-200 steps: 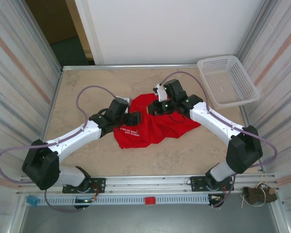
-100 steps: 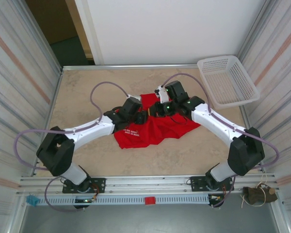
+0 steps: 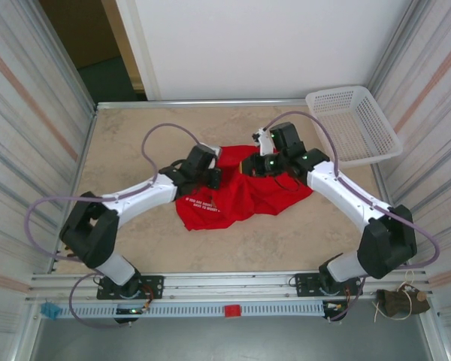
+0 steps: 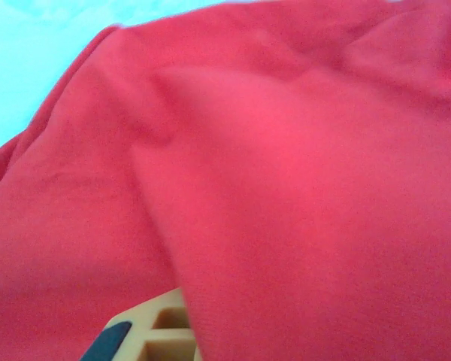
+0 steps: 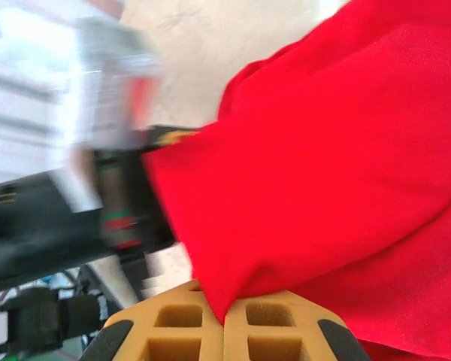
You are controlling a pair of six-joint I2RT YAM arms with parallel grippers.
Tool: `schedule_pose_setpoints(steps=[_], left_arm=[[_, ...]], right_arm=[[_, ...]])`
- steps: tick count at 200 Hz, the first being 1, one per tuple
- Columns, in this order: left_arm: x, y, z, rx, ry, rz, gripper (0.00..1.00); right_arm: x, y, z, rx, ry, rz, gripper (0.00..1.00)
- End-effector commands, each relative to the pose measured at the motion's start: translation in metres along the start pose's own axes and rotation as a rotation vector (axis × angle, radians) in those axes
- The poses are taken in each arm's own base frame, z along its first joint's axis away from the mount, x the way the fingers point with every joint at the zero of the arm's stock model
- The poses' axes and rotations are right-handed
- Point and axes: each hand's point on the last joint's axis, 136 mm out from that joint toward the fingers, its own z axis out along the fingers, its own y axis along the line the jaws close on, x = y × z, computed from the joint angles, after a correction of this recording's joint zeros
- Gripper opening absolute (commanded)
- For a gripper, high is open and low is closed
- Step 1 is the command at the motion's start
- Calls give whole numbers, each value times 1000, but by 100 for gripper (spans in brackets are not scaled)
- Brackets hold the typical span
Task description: Fold the inside-out t-shirt
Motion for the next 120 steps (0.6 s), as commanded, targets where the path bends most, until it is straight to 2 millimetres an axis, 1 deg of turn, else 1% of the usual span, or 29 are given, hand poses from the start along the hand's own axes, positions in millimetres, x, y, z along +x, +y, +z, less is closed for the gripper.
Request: schedule_pose_setpoints(steps=[1, 6, 15, 26, 38, 45, 54, 63, 77, 80, 83, 91, 103, 120], left_arm=[[-32, -51, -58, 411, -96, 5, 0], [-35, -56, -67, 472, -100, -11, 0], [-40, -64, -82, 568, -108, -34, 0], [-43, -70, -95, 634, -114, -54, 0], [-47, -76, -104, 673, -131, -54, 0], [-48, -77, -107, 684, -136, -61, 0], [-49, -79, -109, 700, -136, -67, 0], [-49, -82, -111, 718, -134, -68, 0], [-49, -82, -111, 723, -132, -77, 0], [-49, -83, -111, 725, -133, -77, 0], [-49, -83, -111, 727, -131, -78, 0], [-49, -83, -111, 726, -128, -80, 0], [-50, -84, -112, 730, -125, -81, 0], [-53, -85, -113, 732, -128, -83, 0]], right_arm=[[-16, -51, 13, 118, -28, 100, 44], [-19, -59, 15, 135, -29, 113, 53], [-21, -65, 16, 149, -28, 133, 58], [-21, -60, 10, 151, -42, 136, 61], [-16, -47, -1, 161, -66, 119, 63], [-11, -39, -9, 179, -83, 103, 65], [-3, -29, -21, 197, -113, 80, 70], [6, -18, -28, 207, -139, 56, 76], [15, -3, -37, 198, -174, 42, 78], [16, 0, -38, 194, -180, 39, 80], [17, 2, -39, 197, -188, 38, 84], [19, 7, -40, 199, -205, 27, 87], [19, 14, -35, 189, -211, 14, 88], [18, 19, -23, 185, -187, -5, 88]])
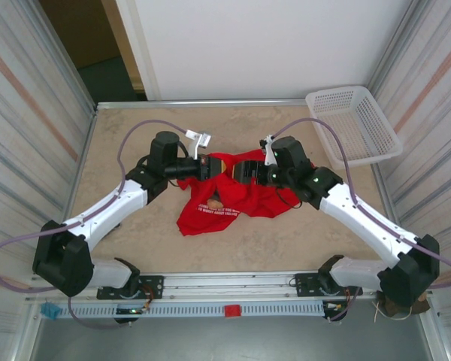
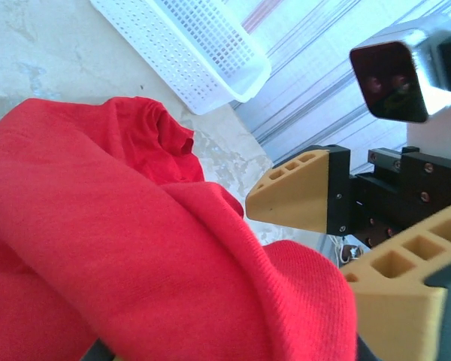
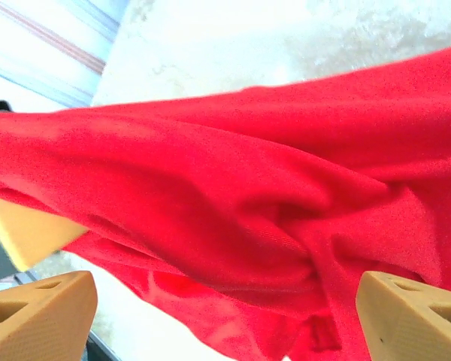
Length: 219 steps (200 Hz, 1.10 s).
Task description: Fold the inside-out t-shirt
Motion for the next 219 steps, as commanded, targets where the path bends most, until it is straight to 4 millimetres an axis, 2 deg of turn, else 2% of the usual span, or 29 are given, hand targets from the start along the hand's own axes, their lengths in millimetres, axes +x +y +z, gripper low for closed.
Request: schedule_pose_setpoints(steps=[1, 23, 46, 78, 85, 98, 107, 130, 159, 175, 187, 193, 203, 210, 219], left_arm=[[-6, -18, -3, 69, -8, 12, 0], [-9, -23, -4, 80, -13, 16, 0], [-8, -29, -6, 92, -5, 21, 0], [-2, -35, -9, 113, 9, 16, 0], [-1, -36, -9, 121, 9, 11, 0], [-1, -33, -9, 108, 2, 4, 0], [-1, -25, -10, 70, -11, -8, 0], [-7, 17, -21, -109, -89, -95, 0], [-3, 72, -32, -261, -126, -204, 0], [5, 89, -27, -291, -102, -222, 0], [11, 97, -20, -296, -77, -231, 0], [13, 99, -16, -296, -64, -231, 8], [18, 100, -8, -294, -40, -221, 28], [20, 99, -3, -293, -23, -204, 40], [22, 94, 1, -287, -5, -176, 50]], right_arm=[[3, -13, 20, 83, 6, 22, 88], [2, -12, 40, 94, 29, 3, 87], [-9, -21, 54, 118, 8, 6, 76], [-24, -31, 66, 95, -6, 49, 56], [-25, -30, 69, 79, 5, 51, 47], [-23, -25, 74, 29, 32, 40, 15], [-22, -18, 73, -28, 57, 27, 0], [-20, 5, 53, -206, 101, -31, 0], [-28, 35, -2, -511, 73, -54, 0], [-33, 56, -35, -680, 42, -92, 0], [-35, 70, -51, -763, 35, -118, 0], [-35, 75, -55, -794, 37, -127, 0], [-36, 79, -57, -816, 32, -135, 0], [-38, 77, -52, -804, 27, -126, 0], [-40, 71, -45, -786, 20, -112, 0]])
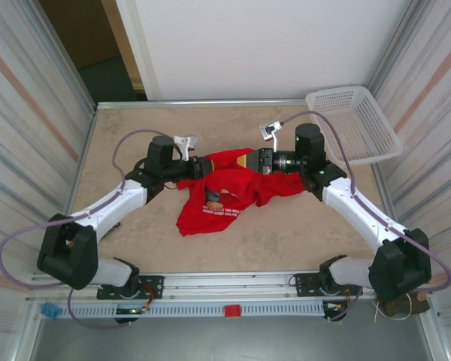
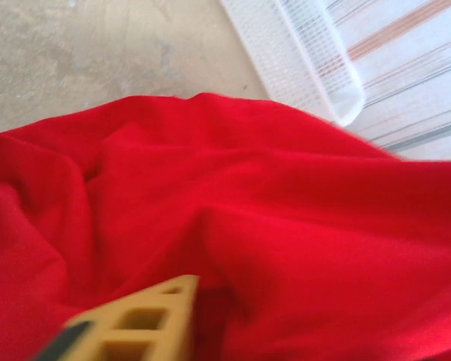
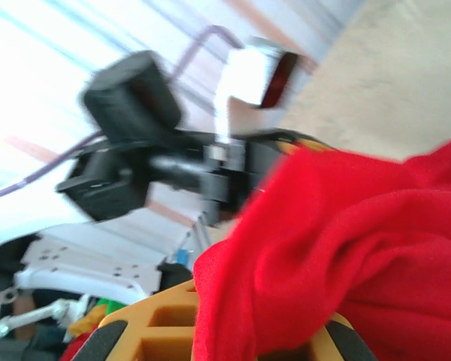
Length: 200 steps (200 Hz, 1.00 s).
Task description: Fold the inside-out t-shirt
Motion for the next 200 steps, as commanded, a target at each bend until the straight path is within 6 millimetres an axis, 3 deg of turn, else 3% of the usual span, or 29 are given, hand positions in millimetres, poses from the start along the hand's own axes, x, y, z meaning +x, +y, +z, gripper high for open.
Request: schedule_pose_setpoints(steps=[1, 30, 64, 82, 102, 142, 188, 200], left_arm=[[5, 5, 9, -47, 21, 36, 51], [10, -23, -1, 11, 28, 135, 65], [2, -25, -40, -99, -62, 222, 75], [-9, -30, -58, -147, -112, 296, 77], [-19, -37, -63, -176, -128, 356, 76], [-25, -49, -37, -170, -85, 443, 76], [-28, -36, 16, -175, -10, 508, 79], [-25, -42, 28, -124, 17, 535, 80]], right_arm=[[-9, 23, -4, -123, -4, -59, 0], [-14, -4, -2, -98, -28, 3, 0], [-11, -15, -2, -87, -22, 29, 0], [-9, -18, -1, -86, -17, 35, 0], [-7, -16, -1, -90, -12, 34, 0], [-6, -12, -2, -89, -13, 32, 0], [-4, -6, -1, -94, -4, 26, 0], [-4, -5, -1, -88, -5, 22, 0]])
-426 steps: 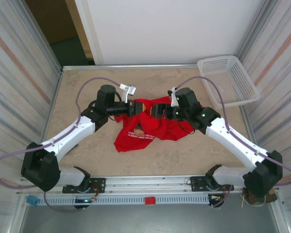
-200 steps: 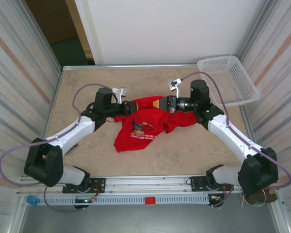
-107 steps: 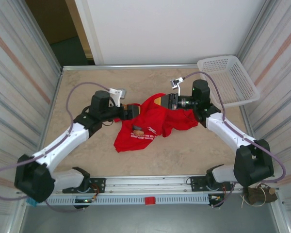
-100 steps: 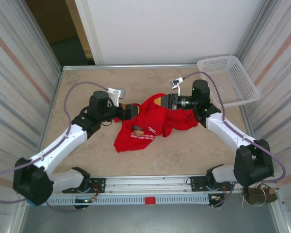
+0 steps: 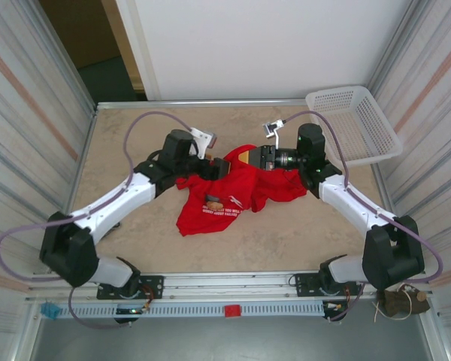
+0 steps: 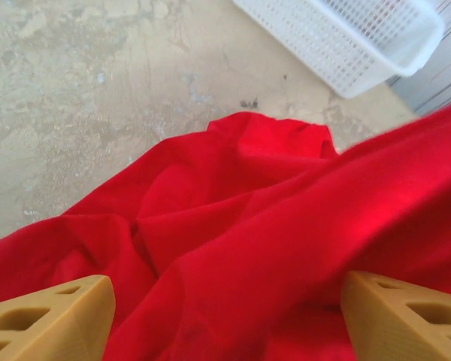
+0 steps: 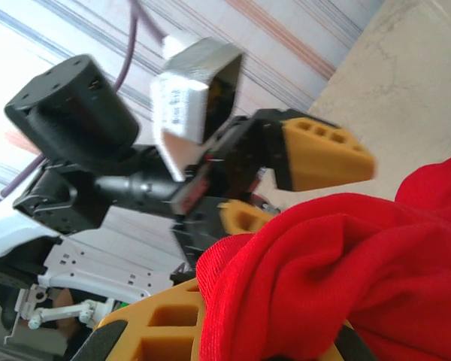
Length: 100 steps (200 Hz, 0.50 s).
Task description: Fold the inside-out t-shirt
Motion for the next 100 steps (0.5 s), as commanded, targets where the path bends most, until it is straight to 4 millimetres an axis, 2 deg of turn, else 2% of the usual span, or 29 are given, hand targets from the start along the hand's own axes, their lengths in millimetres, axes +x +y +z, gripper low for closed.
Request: schedule_pose_setpoints(steps=[1, 17, 26, 33, 41, 51, 58, 64, 66, 72, 77, 81, 88, 100], left_arm=[[-17, -12, 15, 59, -22, 104, 80], [-15, -35, 24, 211, -21, 120, 81], [-13, -48, 25, 297, -5, 110, 78], [-12, -57, 25, 361, 10, 97, 66], [-12, -61, 24, 402, 24, 65, 44], [-15, -58, 21, 424, 4, 9, 15], [-19, -52, 16, 419, -25, -36, 0], [-23, -46, 11, 413, -54, -80, 0], [-25, -44, 8, 412, -67, -94, 0], [-30, -38, 1, 412, -97, -142, 0], [-33, -32, -4, 403, -118, -182, 0], [-35, -28, -9, 393, -131, -212, 0], [-36, -22, -15, 361, -146, -259, 0], [-37, -16, -24, 307, -148, -313, 0]], right_arm=[[1, 18, -2, -29, 7, -30, 0], [0, 14, -3, -8, 2, -32, 0], [-2, 11, -4, 3, -3, -32, 0], [-4, 7, -5, 11, -6, -32, 0], [-5, 2, -6, 23, -6, -26, 0], [-7, -7, -9, 46, -12, -18, 0], [-8, -15, -11, 69, -16, -9, 0], [-9, -26, -13, 112, -22, 4, 0], [-10, -30, -15, 129, -28, 7, 2], [-10, -46, -19, 204, -42, 36, 22], [-10, -63, -25, 292, -58, 66, 47], [-9, -75, -30, 366, -70, 87, 58], [-8, -91, -38, 473, -88, 117, 66], [-4, -105, -52, 595, -128, 178, 70]])
